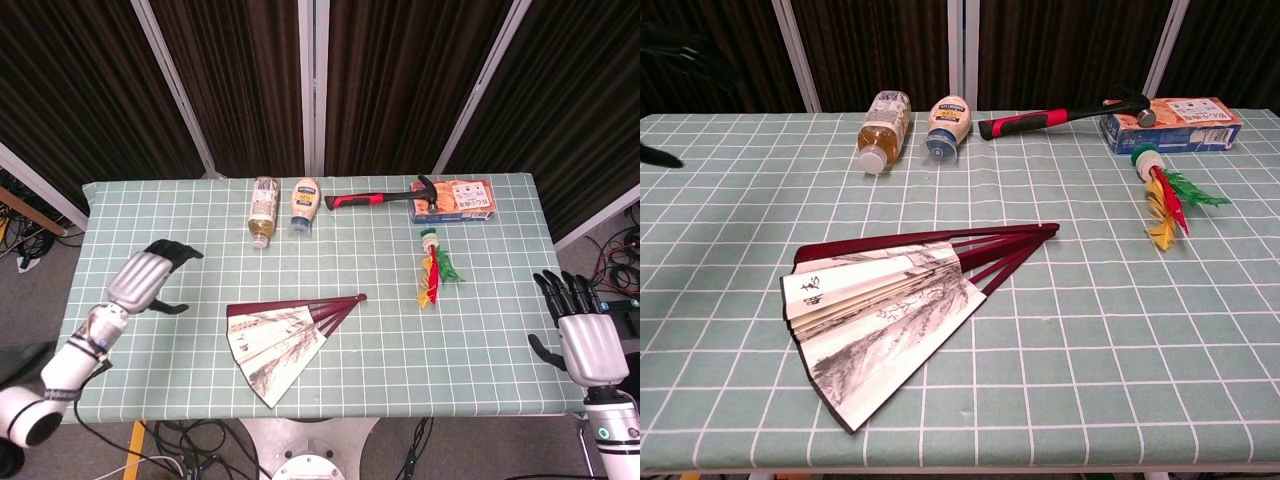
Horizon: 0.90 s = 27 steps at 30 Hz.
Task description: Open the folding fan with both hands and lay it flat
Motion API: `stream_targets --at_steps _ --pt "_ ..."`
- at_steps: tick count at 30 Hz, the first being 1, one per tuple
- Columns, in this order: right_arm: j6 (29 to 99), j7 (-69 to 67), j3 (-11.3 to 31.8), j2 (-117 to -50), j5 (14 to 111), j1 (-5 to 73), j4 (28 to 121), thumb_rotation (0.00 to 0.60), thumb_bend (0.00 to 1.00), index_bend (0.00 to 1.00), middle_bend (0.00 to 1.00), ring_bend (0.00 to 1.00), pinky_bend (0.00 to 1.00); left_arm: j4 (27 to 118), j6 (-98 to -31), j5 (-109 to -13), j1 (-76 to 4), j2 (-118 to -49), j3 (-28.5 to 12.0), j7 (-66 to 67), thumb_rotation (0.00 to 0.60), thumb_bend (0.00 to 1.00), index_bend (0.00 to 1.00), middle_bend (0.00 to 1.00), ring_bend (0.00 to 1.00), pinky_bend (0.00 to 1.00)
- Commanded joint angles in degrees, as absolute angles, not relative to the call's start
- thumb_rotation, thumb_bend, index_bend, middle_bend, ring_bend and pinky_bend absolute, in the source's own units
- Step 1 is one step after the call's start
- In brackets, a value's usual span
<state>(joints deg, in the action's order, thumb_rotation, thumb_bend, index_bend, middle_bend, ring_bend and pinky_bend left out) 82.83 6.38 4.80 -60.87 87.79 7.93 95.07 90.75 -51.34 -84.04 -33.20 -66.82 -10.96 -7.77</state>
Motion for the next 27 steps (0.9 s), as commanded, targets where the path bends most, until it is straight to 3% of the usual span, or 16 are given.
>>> stream_targets --at_steps 1,7,12,27 --pt "82.72 6.69 4.91 -60.68 87.62 8.06 95.36 0.600 0.16 0.01 0.07 0.00 0.00 86.93 -42.27 -81.17 -40.90 -70.21 -13.38 -14.11 0.600 0.22 0.25 0.26 0.21 0.22" --pt "82.28 6.81 5.01 -60.33 87.00 8.27 95.79 0.600 0.16 0.01 0.07 0.00 0.00 82.67 -34.35 -78.43 -47.73 -75.48 -13.22 -13.76 0.600 0.26 0.29 0.34 0.31 0.29" --pt "82.52 6.38 5.06 -60.07 86.77 8.16 95.73 0.600 0.16 0.01 0.07 0.00 0.00 80.25 -29.40 -74.99 -51.80 -79.57 -12.27 -11.06 0.600 0.26 0.29 0.35 0.33 0.31" --pt "82.28 5.31 4.77 -59.97 85.85 7.85 95.22 0.600 0.16 0.01 0.07 0.00 0.00 75.18 -25.93 -58.54 -59.30 -87.36 -8.73 1.96 0.600 0.26 0.29 0.35 0.33 0.34"
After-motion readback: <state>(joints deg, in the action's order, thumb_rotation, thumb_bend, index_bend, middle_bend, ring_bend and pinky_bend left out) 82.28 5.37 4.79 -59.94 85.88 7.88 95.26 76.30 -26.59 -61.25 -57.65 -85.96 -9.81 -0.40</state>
